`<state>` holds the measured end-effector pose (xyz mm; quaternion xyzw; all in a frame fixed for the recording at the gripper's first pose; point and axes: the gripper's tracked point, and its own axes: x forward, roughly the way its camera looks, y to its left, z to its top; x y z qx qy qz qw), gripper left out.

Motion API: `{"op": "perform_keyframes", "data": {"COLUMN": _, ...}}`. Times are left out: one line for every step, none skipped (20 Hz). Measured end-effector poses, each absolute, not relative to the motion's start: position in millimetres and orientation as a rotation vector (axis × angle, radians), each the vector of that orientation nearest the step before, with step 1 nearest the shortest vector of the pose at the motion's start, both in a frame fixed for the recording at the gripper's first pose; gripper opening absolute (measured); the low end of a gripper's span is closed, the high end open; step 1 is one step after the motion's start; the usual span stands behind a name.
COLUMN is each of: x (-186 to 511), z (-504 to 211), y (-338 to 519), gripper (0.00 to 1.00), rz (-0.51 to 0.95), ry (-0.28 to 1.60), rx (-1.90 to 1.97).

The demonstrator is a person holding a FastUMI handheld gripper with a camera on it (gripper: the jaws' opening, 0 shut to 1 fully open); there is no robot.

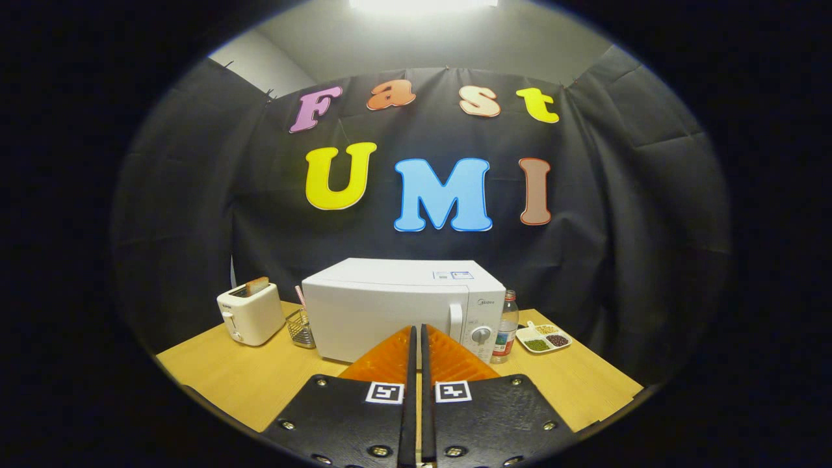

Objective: Open the microwave, put the food inside, and close the microwave door.

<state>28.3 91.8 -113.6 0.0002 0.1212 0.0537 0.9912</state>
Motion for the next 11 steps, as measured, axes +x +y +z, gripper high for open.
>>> {"op": "perform_keyframes", "data": {"x": 21.3, "z": -112.6, "y": 92.4, "gripper": 0.1, "rz": 0.106, "ry": 0.239, "rx": 0.002}}
{"op": "perform_keyframes", "data": {"x": 12.7, "z": -110.5, "y": 92.3, "gripper": 0.17, "rz": 0.104, "ry": 0.237, "rx": 0.004}}
{"op": "perform_keyframes", "data": {"x": 6.8, "z": -107.7, "y": 95.0, "gripper": 0.35, "rz": 0.108, "ry": 0.233, "rx": 0.008}}
{"op": "perform_keyframes", "data": {"x": -0.7, "z": -104.8, "y": 96.1, "gripper": 0.41, "rz": 0.111, "ry": 0.228, "rx": 0.013}}
{"op": "perform_keyframes", "data": {"x": -6.5, "z": -102.7, "y": 98.3, "gripper": 0.55, "rz": 0.116, "ry": 0.223, "rx": 0.016}}
{"op": "perform_keyframes", "data": {"x": -13.3, "z": -100.3, "y": 98.6, "gripper": 0.69, "rz": 0.119, "ry": 0.213, "rx": 0.017}}
{"op": "perform_keyframes", "data": {"x": -18.3, "z": -101.2, "y": 96.2, "gripper": 0.83, "rz": 0.112, "ry": 0.21, "rx": 0.013}}
{"op": "perform_keyframes", "data": {"x": -24.3, "z": -101.7, "y": 97.0, "gripper": 0.98, "rz": 0.113, "ry": 0.212, "rx": 0.014}}
{"op": "perform_keyframes", "data": {"x": -29.9, "z": -103.3, "y": 98.5, "gripper": 0.96, "rz": 0.114, "ry": 0.218, "rx": 0.016}}
{"op": "perform_keyframes", "data": {"x": -34.1, "z": -104.6, "y": 96.9, "gripper": 0.96, "rz": 0.11, "ry": 0.223, "rx": 0.015}}
{"op": "perform_keyframes", "data": {"x": -38.4, "z": -104.5, "y": 95.2, "gripper": 0.96, "rz": 0.106, "ry": 0.223, "rx": 0.016}}
